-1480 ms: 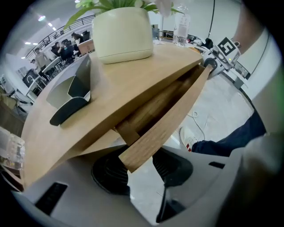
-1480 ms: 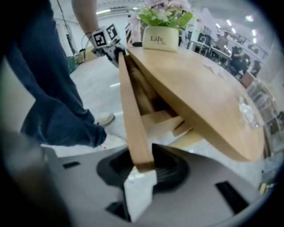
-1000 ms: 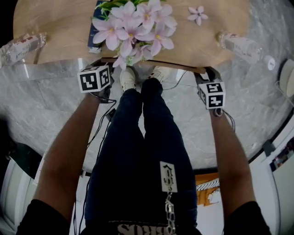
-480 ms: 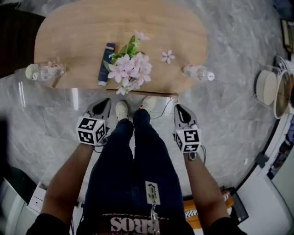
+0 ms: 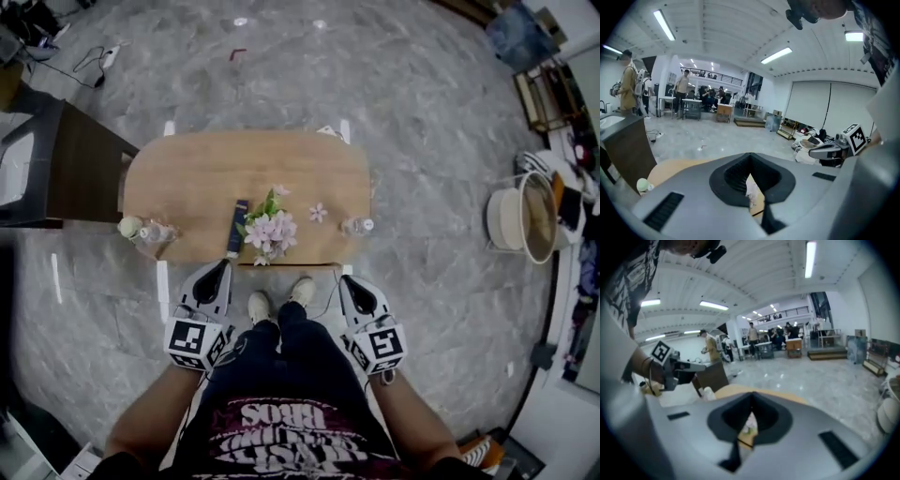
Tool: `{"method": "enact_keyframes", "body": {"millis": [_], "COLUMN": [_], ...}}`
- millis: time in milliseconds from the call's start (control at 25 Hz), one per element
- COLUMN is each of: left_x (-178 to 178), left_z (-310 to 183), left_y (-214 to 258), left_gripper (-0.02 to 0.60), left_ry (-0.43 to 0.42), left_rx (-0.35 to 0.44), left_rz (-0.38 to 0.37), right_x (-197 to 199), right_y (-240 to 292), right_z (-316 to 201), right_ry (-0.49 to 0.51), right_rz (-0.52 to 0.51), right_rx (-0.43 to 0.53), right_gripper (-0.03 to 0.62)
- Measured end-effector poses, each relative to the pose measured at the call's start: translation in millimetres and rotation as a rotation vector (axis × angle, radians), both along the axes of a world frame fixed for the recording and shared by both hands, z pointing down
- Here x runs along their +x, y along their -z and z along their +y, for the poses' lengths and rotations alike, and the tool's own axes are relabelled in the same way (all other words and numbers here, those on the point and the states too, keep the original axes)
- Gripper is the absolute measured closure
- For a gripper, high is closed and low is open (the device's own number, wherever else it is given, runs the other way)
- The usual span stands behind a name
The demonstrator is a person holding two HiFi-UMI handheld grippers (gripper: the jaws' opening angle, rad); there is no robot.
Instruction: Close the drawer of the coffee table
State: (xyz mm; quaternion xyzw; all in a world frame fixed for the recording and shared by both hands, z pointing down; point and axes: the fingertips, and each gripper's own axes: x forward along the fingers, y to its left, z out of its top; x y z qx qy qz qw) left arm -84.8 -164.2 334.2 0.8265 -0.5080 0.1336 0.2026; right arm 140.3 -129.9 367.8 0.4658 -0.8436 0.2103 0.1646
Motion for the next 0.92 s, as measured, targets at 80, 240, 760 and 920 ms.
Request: {"method": "enact_keyframes", "body": {"millis": [80,240,760,920], "left_x": [-1,-1,-12,1], "left_z": [3,5,-24,-37], "left_y": [24,55,65,64], "left_gripper": [0.56,0.56,0.56,0.56], "left_ry": [-0.003,-0.025,0.034,-0.046], "left_rx": [0.014,0.064,0.063,0.061], "left_rz": [0.009,-0.017,-0.063,-0.05], "right_x": [-3,-4,2,-16], "right_y": [25,46,46,58], "right_z": [4,8,-26,-28], "right_ry": [0.019,0.073,0.051,0.052], "right_rz": [0.002,0.024,-0.039,-0.012], "right_rx": [0.024,0.036,0.07,0.059], "right_gripper": [0.56,0.56,0.56,0.56]}}
